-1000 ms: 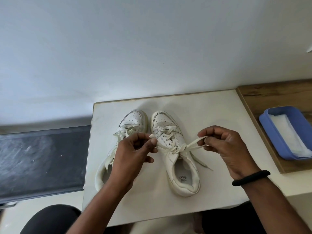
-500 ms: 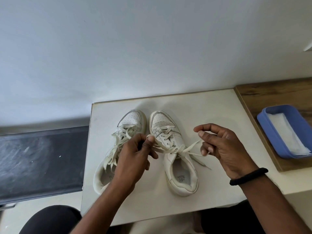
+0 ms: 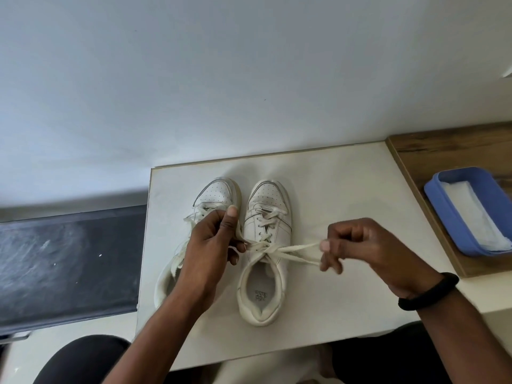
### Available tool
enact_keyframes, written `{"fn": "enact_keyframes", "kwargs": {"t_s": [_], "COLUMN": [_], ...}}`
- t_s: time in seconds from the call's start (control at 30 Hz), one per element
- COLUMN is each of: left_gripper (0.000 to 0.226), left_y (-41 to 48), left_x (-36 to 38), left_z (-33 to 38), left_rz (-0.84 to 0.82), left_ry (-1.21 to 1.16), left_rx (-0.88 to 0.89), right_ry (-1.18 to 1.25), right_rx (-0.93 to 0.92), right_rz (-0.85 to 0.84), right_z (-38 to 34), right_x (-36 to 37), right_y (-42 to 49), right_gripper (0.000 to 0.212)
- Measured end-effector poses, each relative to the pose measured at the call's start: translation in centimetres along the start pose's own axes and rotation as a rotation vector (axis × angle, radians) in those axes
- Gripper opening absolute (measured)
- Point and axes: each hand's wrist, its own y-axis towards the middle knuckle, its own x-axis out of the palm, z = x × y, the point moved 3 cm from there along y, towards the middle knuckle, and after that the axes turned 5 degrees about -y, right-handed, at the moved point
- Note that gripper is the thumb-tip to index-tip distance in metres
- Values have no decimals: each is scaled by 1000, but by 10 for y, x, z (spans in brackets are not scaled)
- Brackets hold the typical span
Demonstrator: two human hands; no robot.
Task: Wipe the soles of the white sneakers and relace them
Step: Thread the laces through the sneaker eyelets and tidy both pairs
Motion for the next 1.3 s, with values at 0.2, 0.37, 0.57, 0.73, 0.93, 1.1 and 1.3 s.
{"fn": "enact_keyframes", "kwargs": {"t_s": [0.2, 0.37, 0.57, 0.73, 0.93, 1.1, 1.3], "left_gripper": [58, 44, 15, 29, 18, 19, 31], "left_y": [0, 1, 1, -4, 0, -1, -2], "left_x": [-5, -7, -9, -7, -5, -11, -13], "left_z": [9, 6, 7, 14, 10, 14, 16], "left_rz": [-250, -437, -415, -223, 20, 140, 187], "left_ry": [47, 544, 894, 1089, 684, 231, -85], "left_rx": [-74, 90, 346, 666, 503, 255, 125], "right_ry": [272, 264, 292, 218, 511, 615, 653], "right_rx": [5, 17, 67, 123, 127, 157, 170], "right_rz": [94, 189, 205, 287, 149, 53, -21], "right_z": [3, 5, 5, 6, 11, 10, 11], "right_x": [-5, -4, -5, -8, -10, -10, -12], "right_y": [1, 5, 4, 2, 2, 3, 2], "right_gripper": [58, 68, 45, 31, 54, 73, 77]}}
